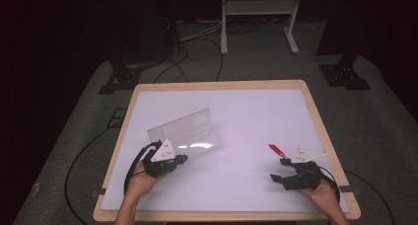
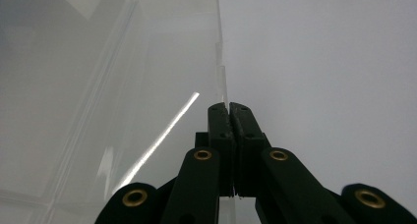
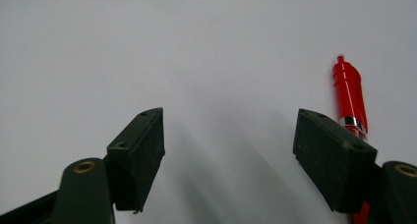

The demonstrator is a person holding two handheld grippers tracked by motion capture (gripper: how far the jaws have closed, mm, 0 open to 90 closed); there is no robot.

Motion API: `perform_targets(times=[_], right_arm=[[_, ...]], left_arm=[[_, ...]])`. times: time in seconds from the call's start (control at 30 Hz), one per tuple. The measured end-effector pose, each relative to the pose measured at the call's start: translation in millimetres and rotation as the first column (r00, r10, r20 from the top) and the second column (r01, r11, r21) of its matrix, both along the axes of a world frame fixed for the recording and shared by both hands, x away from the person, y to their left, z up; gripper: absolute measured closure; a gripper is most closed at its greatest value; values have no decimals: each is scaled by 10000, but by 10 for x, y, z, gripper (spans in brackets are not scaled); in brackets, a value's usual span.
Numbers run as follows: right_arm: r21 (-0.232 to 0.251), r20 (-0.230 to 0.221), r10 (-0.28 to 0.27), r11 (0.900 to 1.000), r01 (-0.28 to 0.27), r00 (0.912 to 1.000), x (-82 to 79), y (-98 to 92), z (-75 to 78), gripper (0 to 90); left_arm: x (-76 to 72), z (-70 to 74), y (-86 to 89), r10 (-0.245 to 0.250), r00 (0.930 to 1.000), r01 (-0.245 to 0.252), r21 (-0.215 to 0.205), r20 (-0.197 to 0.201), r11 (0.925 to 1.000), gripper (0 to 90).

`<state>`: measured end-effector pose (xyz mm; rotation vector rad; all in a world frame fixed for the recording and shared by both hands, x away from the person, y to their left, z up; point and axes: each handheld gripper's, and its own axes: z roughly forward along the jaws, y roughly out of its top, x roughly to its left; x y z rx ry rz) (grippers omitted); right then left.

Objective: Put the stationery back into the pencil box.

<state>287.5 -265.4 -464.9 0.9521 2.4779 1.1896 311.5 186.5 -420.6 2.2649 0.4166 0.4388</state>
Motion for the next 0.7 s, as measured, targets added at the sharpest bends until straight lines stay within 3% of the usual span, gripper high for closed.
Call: perform_targets(times=[0.27, 0.4, 0.7], right_arm=[[-1, 92, -66, 10000, 66, 9999, -1, -41, 8, 272], [-23, 192, -122, 9999, 122, 9997, -11, -72, 19, 273], [-13, 326, -285, 9996, 286, 9991, -12, -137, 43, 273]], left_arm=[[-26, -25, -122, -330, 9994, 329, -110, -123, 9994, 891], [-30, -56, -199, -751, 9964, 738, -335, -397, 9967, 891], [-43, -114, -342, -1181, 9914, 1164, -329, -556, 9927, 891]])
